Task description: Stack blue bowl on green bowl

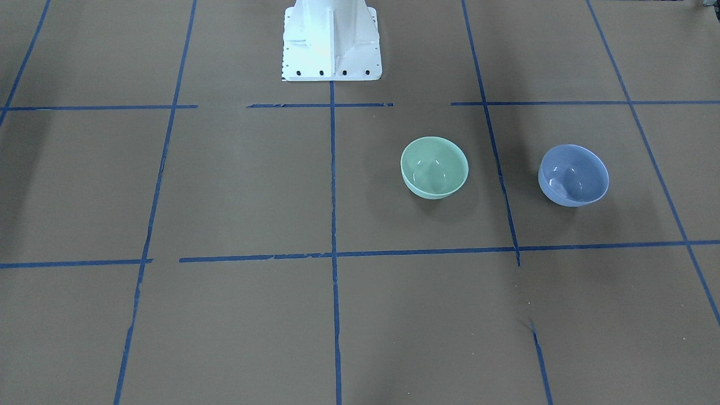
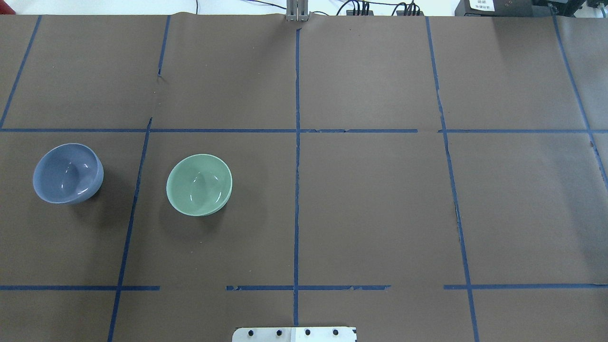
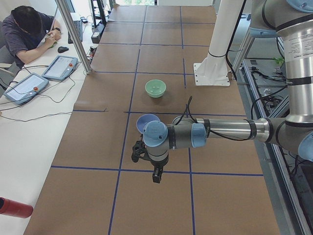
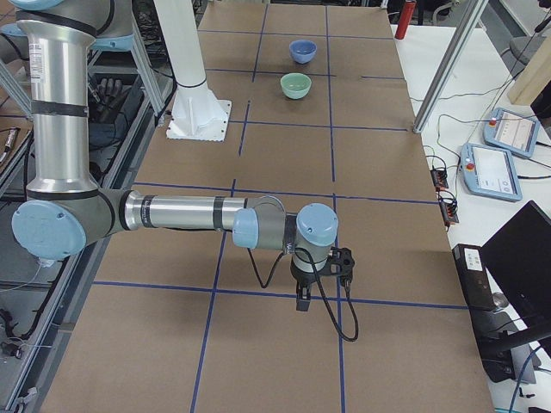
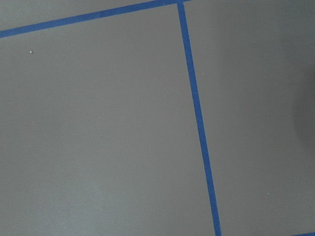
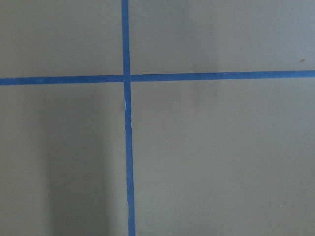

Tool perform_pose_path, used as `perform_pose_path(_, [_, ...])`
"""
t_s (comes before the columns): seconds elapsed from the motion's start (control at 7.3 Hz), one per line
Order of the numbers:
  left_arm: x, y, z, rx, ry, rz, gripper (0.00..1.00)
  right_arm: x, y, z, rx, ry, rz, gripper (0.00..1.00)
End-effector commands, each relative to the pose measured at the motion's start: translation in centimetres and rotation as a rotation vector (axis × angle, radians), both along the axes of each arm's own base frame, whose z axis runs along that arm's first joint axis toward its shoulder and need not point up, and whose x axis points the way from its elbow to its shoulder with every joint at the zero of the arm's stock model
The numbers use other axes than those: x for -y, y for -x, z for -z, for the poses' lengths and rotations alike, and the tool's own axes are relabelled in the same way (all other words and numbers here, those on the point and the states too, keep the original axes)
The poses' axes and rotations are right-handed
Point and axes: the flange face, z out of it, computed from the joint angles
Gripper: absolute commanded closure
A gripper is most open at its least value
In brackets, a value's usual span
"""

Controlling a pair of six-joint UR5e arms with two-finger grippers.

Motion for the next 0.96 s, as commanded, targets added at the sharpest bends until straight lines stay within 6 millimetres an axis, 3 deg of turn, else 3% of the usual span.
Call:
perform_pose_path(0.0, [0.0,0.0,0.2,0.002,-0.005,-0.002,0.0,0.1,0.0,0.1,0.0,-0.001,-0.001,0.0])
perform_pose_path(0.14, [-0.1,-0.1,-0.6,-0.01,0.011,0.001,0.0,0.0,0.0,0.0,0.0,0.001,-0.001,0.0])
perform_pose_path(0.41, [0.3,0.0,1.0,-0.002,-0.022,0.002,0.0,0.0,0.0,0.0,0.0,0.0,0.001,0.0])
perform_pose_path(0.55, [1.9,0.0,1.5,0.005,-0.05,-0.005,0.0,0.0,0.0,0.0,0.0,0.0,0.001,0.0])
perform_pose_path(0.82, [2.4,-0.4,2.5,-0.008,-0.101,-0.003,0.0,0.0,-0.1,0.0,0.0,0.0,-0.001,0.0])
